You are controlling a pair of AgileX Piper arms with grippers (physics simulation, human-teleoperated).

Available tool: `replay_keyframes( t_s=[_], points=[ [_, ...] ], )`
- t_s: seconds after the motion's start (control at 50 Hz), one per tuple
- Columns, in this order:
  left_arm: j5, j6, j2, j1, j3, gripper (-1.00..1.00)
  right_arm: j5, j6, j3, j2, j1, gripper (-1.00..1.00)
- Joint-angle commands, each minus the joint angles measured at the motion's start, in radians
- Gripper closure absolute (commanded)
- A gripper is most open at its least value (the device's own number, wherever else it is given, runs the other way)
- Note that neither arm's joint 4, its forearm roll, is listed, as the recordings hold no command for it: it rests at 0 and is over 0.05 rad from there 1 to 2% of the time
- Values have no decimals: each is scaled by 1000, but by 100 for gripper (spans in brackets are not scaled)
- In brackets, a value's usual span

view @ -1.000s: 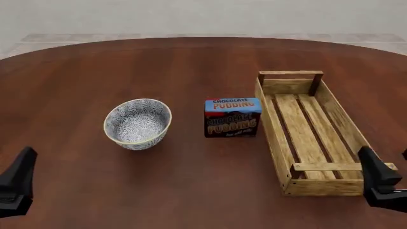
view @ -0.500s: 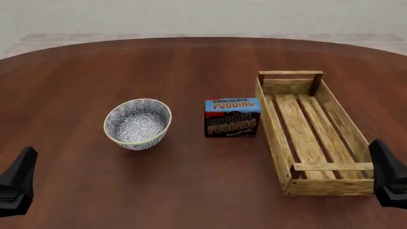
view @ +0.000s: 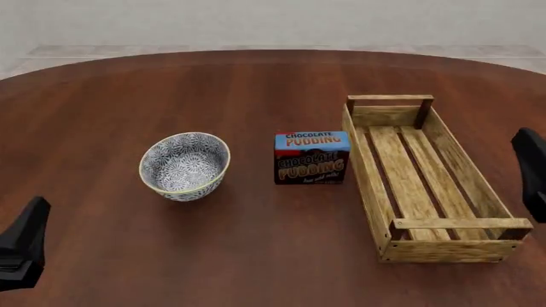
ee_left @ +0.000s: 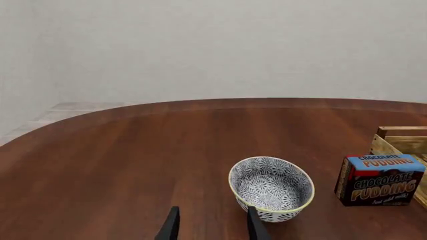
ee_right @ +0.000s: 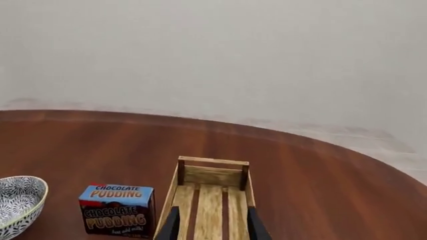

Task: Pick up the bowl on the left and put it in the tray.

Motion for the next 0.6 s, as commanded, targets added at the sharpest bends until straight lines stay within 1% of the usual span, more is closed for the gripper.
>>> replay_keyframes(
  t_s=[0.02,0.06,0.1,0.14,0.16,0.22,0.26,0.32,0.38,0.42,0.46,0.5,0.54,0.56,0.6],
  points=[
    [0,0,0,0,0,-100,15,-12,-146,142,60,-100],
    [0,0,0,0,0,-100,14,-28,-173,167,60,-100],
    [0,0,0,0,0,-100,14,-39,-193,197,87,-100],
    [0,0,0,0,0,-100,17,-44,-224,218,82,-100],
    [0,0,0,0,0,-100,25,-47,-246,233,94,-100],
    [0,0,0,0,0,-100,39,-45,-277,247,99,-100],
    [0,0,0,0,0,-100,59,-40,-312,265,123,-100],
    [0,0,0,0,0,-100,84,-12,-363,302,149,-100],
    [0,0,0,0,0,-100,104,-6,-409,331,167,-100],
    [0,0,0,0,0,-100,121,-12,-445,346,186,-100],
    [0,0,0,0,0,-100,126,-13,-455,352,188,-100],
    [0,0,0,0,0,-100,147,-12,-488,379,221,-100],
    [0,0,0,0,0,-100,160,-7,-515,401,223,-100],
    [0,0,0,0,0,-100,175,4,-537,422,248,-100],
    [0,0,0,0,0,-100,190,4,-569,427,242,-100]
  ],
)
